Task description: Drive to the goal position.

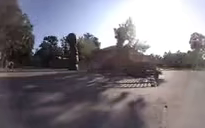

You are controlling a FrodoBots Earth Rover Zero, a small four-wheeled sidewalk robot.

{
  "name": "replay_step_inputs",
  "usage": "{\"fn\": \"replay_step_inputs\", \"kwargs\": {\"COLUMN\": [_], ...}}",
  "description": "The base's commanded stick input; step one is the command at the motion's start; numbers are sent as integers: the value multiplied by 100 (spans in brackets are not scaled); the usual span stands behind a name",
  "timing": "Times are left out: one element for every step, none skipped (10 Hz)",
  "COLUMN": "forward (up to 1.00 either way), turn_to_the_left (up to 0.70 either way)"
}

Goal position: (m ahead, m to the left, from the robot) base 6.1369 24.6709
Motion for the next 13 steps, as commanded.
{"fn": "replay_step_inputs", "kwargs": {"forward": [60, 60, 60, 60, 60, 60, 60, 60, 60, 60, 60, 60, 60], "turn_to_the_left": [15, 15, 15, 15, 15, 15, 15, 15, 15, 15, 15, 15, 15]}}
